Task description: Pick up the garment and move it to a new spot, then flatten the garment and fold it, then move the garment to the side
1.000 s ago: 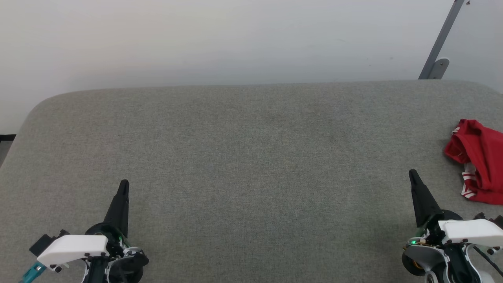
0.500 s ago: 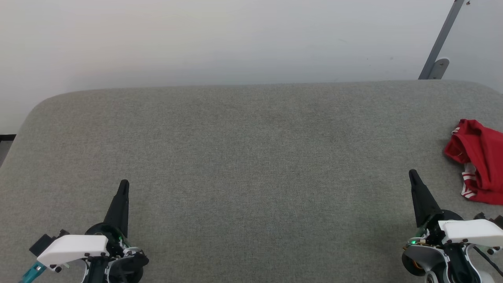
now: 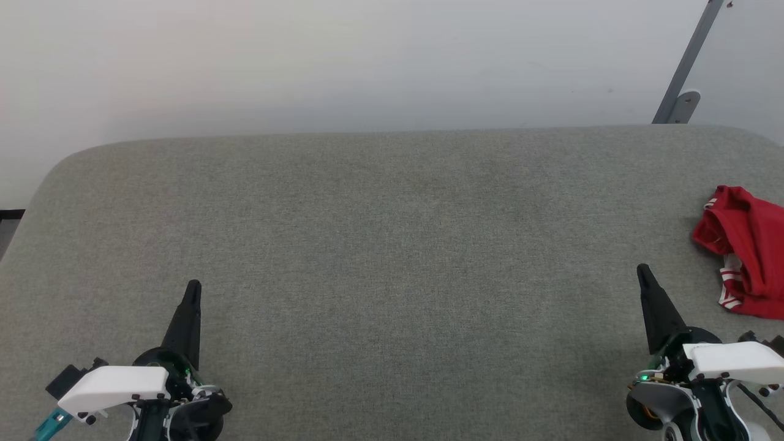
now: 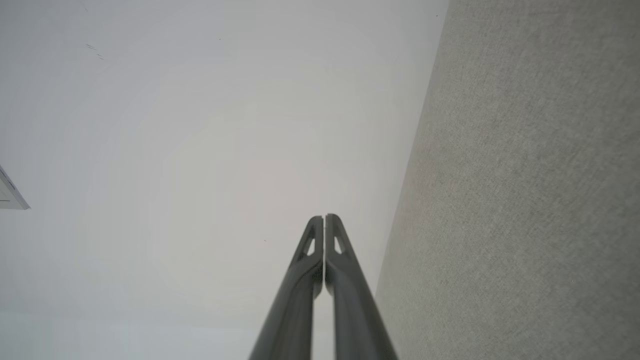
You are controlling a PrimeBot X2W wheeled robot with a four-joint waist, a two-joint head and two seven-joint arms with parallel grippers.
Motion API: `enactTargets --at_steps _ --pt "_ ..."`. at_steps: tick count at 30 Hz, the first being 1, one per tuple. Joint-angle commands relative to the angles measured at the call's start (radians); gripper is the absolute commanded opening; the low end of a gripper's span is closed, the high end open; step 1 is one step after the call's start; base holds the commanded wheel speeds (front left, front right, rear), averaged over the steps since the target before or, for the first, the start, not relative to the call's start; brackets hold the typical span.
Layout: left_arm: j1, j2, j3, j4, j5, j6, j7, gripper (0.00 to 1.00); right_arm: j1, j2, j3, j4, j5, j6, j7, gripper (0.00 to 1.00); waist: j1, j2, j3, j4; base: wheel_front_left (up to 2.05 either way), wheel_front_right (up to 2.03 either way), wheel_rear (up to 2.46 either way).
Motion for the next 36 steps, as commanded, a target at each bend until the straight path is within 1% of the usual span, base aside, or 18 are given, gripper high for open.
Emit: enactTargets --at_steps 1,36 --pt "-0.013 0.002 0.001 -0.001 -0.003 -0.006 0.004 0.00 -0.004 0.003 -0.003 0.003 -0.004 0.000 0.000 0.00 0.0000 0.0000 0.000 0.000 0.00 0.00 0.00" --pt "-0.013 0.002 0.001 -0.001 -0.003 -0.006 0.003 0.00 -0.004 0.004 -0.003 0.003 -0.005 0.000 0.002 0.00 0.0000 0.0000 0.000 0.000 0.00 0.00 0.00"
